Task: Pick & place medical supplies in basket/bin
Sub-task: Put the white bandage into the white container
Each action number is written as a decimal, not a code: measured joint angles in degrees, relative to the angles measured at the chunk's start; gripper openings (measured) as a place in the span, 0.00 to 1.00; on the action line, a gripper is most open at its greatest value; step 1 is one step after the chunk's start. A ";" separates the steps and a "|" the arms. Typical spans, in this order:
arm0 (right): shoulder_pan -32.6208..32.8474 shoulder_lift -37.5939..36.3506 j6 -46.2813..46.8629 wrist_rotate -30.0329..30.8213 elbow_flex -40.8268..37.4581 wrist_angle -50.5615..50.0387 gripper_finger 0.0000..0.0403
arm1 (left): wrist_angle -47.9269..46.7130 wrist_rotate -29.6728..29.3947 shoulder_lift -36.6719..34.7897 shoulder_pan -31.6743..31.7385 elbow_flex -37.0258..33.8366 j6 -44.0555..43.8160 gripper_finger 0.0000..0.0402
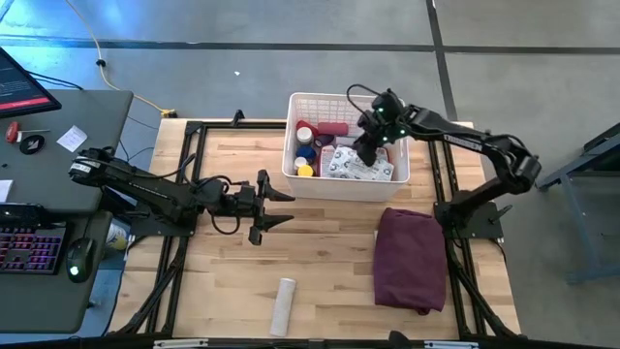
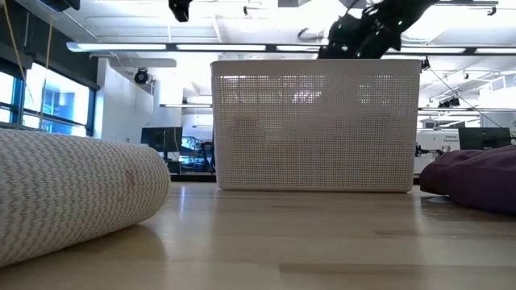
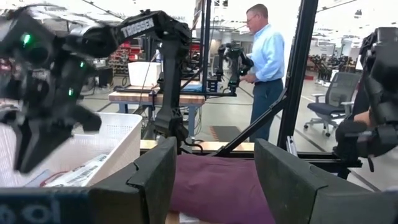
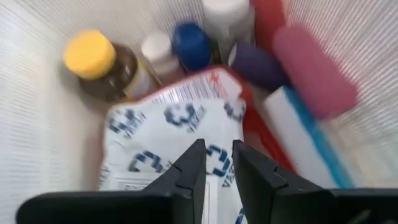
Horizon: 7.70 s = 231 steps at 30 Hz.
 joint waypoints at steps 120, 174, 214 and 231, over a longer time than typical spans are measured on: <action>67.14 -13.22 -2.53 25.38 -13.49 4.09 0.51 | -104.72 18.75 65.68 -23.91 71.97 -75.64 0.48; 59.32 2.56 -9.13 17.93 -13.44 20.73 0.72 | -85.71 -22.53 64.15 -16.82 71.93 -39.61 0.44; 59.28 2.28 -7.26 8.43 -13.55 25.91 0.59 | -84.42 -23.76 62.55 -17.31 72.06 -39.21 0.45; 59.39 2.15 -7.18 11.25 -13.51 27.39 0.72 | -84.52 -24.59 61.77 -17.20 72.00 -39.43 0.45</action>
